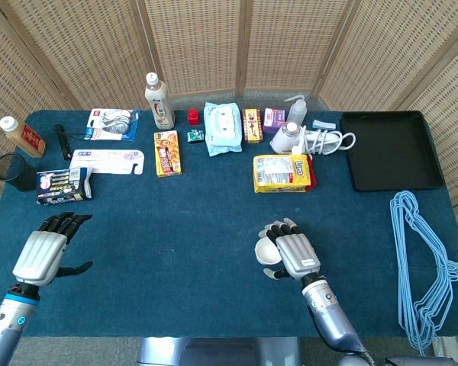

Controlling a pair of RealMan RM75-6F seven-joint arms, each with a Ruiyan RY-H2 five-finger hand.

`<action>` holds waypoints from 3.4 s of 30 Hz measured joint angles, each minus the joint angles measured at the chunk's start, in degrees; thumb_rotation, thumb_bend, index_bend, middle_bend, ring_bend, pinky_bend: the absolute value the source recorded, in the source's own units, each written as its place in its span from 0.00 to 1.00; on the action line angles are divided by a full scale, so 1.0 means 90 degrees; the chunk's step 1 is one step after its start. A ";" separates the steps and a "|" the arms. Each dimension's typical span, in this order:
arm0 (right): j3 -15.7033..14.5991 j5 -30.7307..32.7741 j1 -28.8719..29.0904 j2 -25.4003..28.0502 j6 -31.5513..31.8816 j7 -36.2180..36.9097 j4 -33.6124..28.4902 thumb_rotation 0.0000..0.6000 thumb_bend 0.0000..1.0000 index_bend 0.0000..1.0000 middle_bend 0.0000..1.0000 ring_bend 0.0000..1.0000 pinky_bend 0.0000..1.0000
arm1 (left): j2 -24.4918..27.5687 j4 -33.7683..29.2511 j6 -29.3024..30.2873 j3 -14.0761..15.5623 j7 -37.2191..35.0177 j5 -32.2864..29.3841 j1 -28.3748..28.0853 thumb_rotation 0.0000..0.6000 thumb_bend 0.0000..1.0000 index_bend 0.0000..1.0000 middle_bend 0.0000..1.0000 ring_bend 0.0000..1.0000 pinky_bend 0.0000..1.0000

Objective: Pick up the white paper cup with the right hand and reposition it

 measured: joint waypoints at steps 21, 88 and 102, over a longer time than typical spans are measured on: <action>-0.0138 -0.0274 0.0091 -0.0373 0.0207 -0.0223 0.0584 0.91 0.23 0.40 0.24 0.15 0.06 | -0.0020 0.0088 -0.0008 0.0041 -0.0078 -0.0007 -0.0010 0.73 0.14 0.16 0.25 0.17 0.18; 0.0563 0.0173 -0.0285 -0.0066 -0.0687 0.3344 0.0956 0.91 0.22 0.26 0.20 0.12 0.04 | 0.0278 -0.0198 0.0372 0.0042 -0.0108 0.0134 0.0176 0.78 0.14 0.16 0.25 0.17 0.18; 0.0384 -0.0448 0.0167 0.0221 -0.0740 0.2141 0.0799 0.91 0.23 0.29 0.20 0.12 0.04 | 0.0266 -0.0131 0.0351 0.0042 -0.0158 0.0180 0.0169 0.79 0.14 0.16 0.25 0.17 0.18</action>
